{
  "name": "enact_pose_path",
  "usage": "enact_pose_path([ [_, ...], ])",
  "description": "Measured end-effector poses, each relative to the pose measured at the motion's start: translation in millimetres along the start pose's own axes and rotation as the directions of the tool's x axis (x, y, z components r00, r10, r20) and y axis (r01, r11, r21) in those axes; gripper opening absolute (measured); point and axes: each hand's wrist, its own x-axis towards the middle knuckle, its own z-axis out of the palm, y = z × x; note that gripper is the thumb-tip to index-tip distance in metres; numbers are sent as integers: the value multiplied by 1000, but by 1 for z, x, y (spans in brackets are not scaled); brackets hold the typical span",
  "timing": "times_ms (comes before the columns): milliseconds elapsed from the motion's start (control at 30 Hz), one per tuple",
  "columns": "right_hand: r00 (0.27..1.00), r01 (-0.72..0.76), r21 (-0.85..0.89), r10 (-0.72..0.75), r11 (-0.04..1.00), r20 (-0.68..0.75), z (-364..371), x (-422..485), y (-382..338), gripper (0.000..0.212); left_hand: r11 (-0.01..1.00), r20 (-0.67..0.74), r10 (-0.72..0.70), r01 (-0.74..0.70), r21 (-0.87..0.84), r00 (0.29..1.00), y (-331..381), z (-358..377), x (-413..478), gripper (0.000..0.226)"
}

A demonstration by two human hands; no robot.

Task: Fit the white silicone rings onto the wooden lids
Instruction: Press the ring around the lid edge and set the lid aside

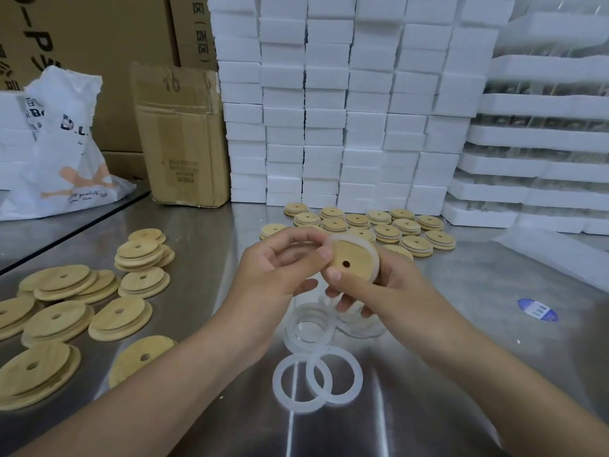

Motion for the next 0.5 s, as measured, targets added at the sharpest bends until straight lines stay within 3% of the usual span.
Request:
enact_pose_path([
  [133,976,99,-204,-135,974,-171,-11,3,-2,21,967,-23,195,-188,170,981,0,-3,2,15],
  [233,961,162,-297,-218,941,-168,-14,3,-4,11,896,29,289,-281,343,957,-2,-3,1,19],
  [500,910,217,-513,-362,831,-201,-14,0,-2,9,847,45,361,-348,403,931,-7,-4,1,24],
])
